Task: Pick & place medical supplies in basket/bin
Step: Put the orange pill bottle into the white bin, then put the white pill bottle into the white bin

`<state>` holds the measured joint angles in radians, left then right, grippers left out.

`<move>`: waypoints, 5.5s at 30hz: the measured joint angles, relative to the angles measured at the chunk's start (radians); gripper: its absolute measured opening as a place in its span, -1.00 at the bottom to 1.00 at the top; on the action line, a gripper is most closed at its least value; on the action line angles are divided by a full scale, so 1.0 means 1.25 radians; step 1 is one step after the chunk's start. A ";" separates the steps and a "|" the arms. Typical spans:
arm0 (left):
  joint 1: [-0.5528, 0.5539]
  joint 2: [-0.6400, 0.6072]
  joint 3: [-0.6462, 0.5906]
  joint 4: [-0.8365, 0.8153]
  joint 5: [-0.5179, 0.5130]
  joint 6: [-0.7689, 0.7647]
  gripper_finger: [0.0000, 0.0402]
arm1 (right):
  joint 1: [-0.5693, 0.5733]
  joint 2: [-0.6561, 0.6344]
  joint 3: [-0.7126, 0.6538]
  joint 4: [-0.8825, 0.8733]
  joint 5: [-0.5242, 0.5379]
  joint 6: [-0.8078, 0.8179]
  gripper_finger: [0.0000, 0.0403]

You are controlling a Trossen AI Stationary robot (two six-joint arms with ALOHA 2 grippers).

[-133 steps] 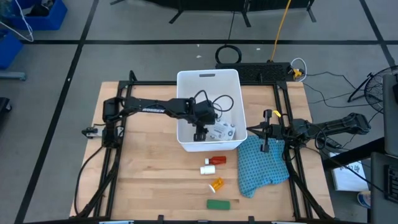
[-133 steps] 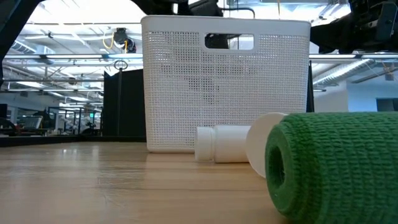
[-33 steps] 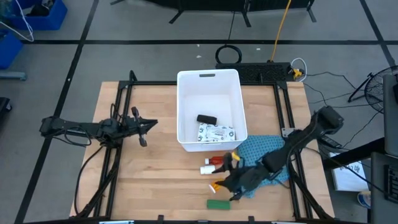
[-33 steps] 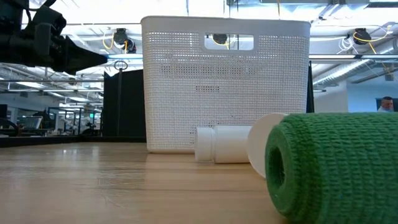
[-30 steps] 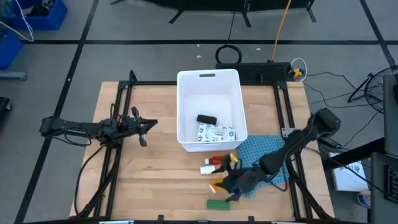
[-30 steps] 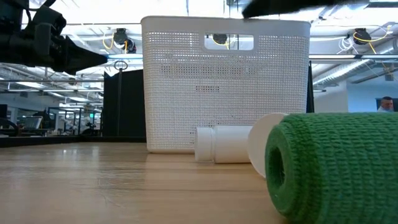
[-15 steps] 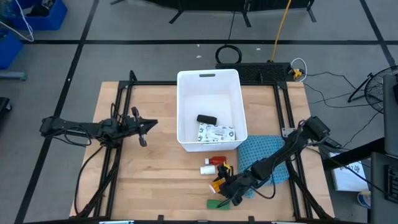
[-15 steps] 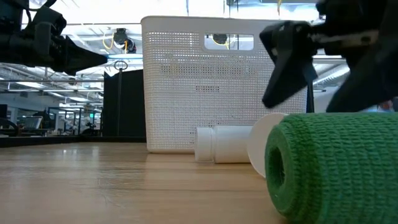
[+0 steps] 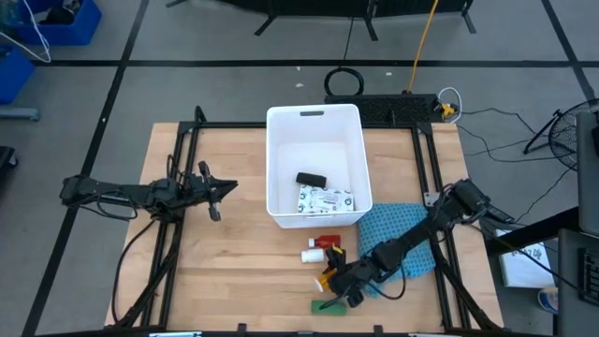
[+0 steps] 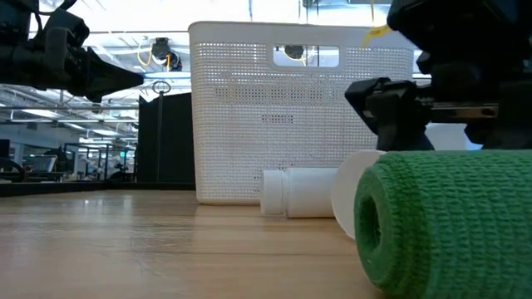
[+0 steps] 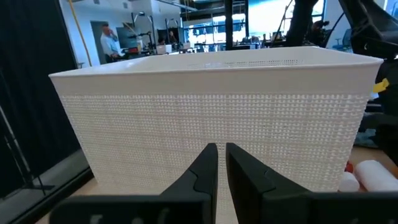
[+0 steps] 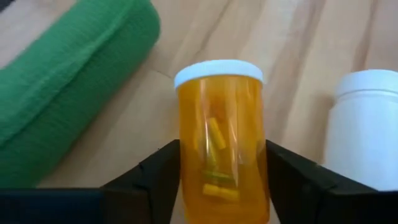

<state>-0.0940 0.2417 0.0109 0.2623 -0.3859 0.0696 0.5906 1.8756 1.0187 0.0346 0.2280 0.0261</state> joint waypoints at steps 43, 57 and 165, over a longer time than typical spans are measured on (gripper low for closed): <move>0.000 0.000 0.000 -0.009 0.002 -0.002 -0.81 | -0.049 -1.127 -0.704 0.518 0.112 -0.121 -0.23; 0.000 0.000 0.000 0.027 -0.014 0.007 -0.81 | -0.268 -0.865 -0.115 0.051 0.132 -0.151 -0.24; 0.000 0.000 0.000 -0.003 -0.051 -0.041 -0.81 | -0.530 -1.069 -0.502 0.111 -0.458 -0.099 -1.00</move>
<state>-0.0940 0.2417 0.0113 0.2582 -0.4496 0.0185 -0.0715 0.5399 0.3918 0.1737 -0.3450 -0.0980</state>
